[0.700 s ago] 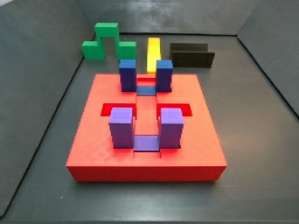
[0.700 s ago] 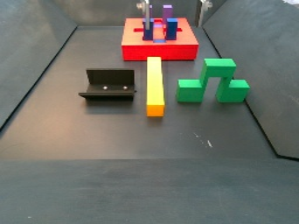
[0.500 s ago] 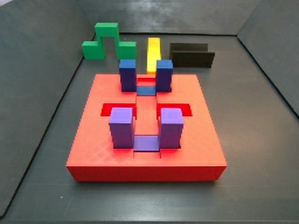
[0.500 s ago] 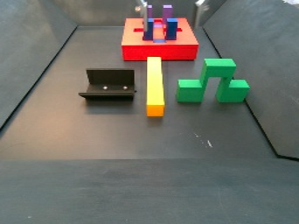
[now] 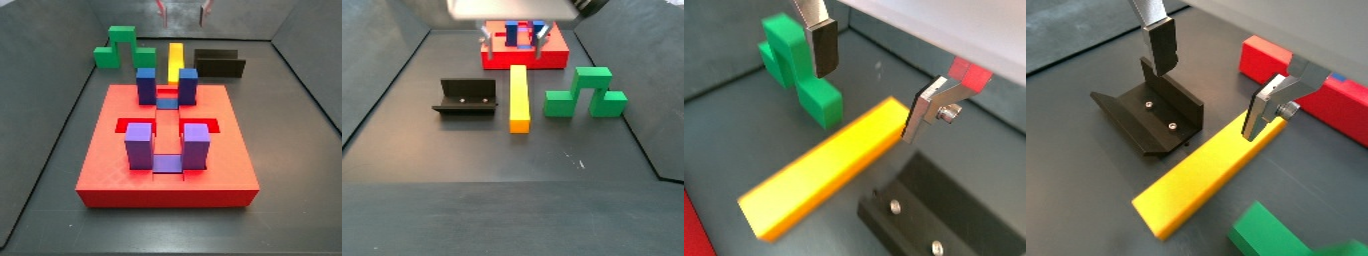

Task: Pick up the yellow object. Move up. Move to above the board. Insert the yellow object.
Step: Pick up the yellow object.

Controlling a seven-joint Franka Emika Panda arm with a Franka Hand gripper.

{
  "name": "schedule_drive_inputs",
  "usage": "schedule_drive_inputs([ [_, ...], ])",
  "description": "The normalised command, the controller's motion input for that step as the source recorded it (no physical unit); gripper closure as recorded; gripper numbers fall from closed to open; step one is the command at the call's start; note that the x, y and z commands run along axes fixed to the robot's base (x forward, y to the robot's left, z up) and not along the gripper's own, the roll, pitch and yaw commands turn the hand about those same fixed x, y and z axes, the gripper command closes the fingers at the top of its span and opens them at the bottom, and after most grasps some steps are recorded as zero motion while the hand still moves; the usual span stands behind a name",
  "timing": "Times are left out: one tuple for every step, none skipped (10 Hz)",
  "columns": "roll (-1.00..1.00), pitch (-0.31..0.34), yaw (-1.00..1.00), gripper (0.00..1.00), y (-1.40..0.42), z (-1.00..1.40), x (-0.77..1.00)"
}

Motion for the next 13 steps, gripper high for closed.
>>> schedule_drive_inputs([
  [0.0,-0.04,-0.03,0.0,-0.02,-0.55,0.15],
  [0.0,-0.02,-0.09,0.0,0.0,-0.51,0.0],
  [0.0,-0.031,-0.09,0.0,0.0,-0.5,0.0],
  [0.0,-0.059,-0.03,0.0,-0.04,-0.56,-0.01],
  [0.01,-0.04,0.0,0.0,-0.1,-0.5,0.0],
  [0.04,0.0,0.0,0.0,-0.08,-0.41,0.0],
  [0.04,0.0,-0.01,0.0,-0.04,-0.35,-0.03],
  [0.07,0.0,-0.04,0.0,-0.02,-0.35,-0.09],
  [0.08,0.0,-0.08,0.0,0.0,-0.31,-0.14],
  [0.08,0.0,-0.15,0.0,0.0,-0.28,-0.23],
  [0.04,0.0,-0.2,0.0,0.0,-0.24,-0.24],
  [0.01,-0.007,-0.26,0.0,0.0,-0.1,-0.3],
  [0.0,-0.024,-0.22,0.0,0.0,-0.02,-0.21],
])
